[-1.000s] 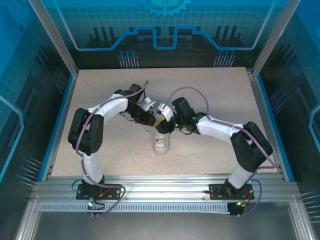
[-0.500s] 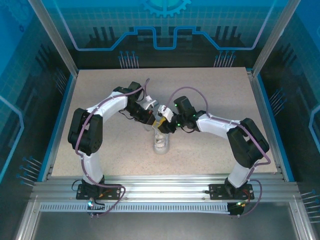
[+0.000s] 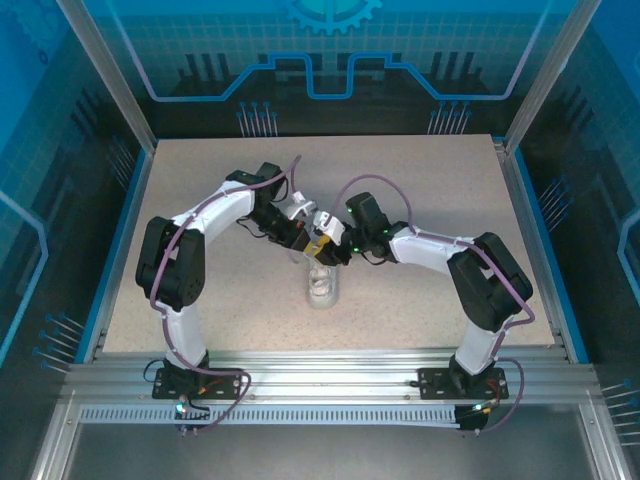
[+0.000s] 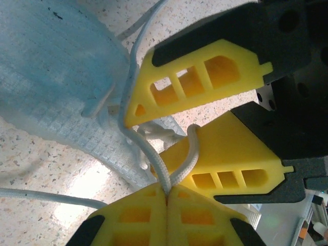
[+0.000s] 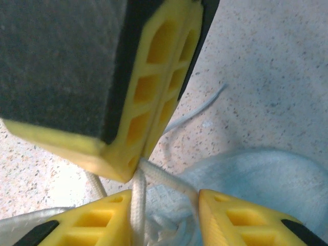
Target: Tie the shoes
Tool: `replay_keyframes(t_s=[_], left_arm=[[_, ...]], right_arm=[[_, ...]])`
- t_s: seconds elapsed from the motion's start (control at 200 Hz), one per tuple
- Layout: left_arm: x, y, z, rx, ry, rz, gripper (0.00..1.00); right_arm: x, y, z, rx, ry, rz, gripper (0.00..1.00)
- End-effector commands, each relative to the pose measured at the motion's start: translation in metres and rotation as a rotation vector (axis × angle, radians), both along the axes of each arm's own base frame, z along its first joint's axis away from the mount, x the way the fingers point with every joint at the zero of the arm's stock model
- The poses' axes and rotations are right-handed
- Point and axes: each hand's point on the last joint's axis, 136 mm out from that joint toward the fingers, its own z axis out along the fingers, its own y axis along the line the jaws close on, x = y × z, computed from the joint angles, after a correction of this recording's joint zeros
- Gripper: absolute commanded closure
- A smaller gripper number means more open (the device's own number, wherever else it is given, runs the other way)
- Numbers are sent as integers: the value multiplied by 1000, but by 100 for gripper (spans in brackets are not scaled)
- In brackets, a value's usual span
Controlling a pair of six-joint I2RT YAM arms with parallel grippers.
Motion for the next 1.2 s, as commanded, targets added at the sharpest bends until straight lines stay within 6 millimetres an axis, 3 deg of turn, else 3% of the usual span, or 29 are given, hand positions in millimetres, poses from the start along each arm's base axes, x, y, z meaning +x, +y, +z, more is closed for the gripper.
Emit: replay_keyframes(t_s=[0.0, 0.445, 0.57, 0.77, 1.011, 1.191], left_arm=[[-5, -1, 12, -31, 3, -27, 100], [-8, -1, 19, -46, -6, -47, 100], [-8, 0, 20, -39, -13, -48, 100], [-2, 2, 20, -20, -61, -36, 100], [9, 9, 16, 25, -157, -11, 100], [18, 3, 20, -4, -261, 32, 100]], right_arm=[[8, 2, 7, 22, -77, 29, 64], [-17, 14, 4, 54, -132, 194, 79], [-22, 13, 4, 47, -128, 208, 100], [-42, 9, 17, 89, -48, 231, 100], [-70, 5, 34, 131, 176, 258, 100], [-67, 6, 56, 238, 419, 175, 100]])
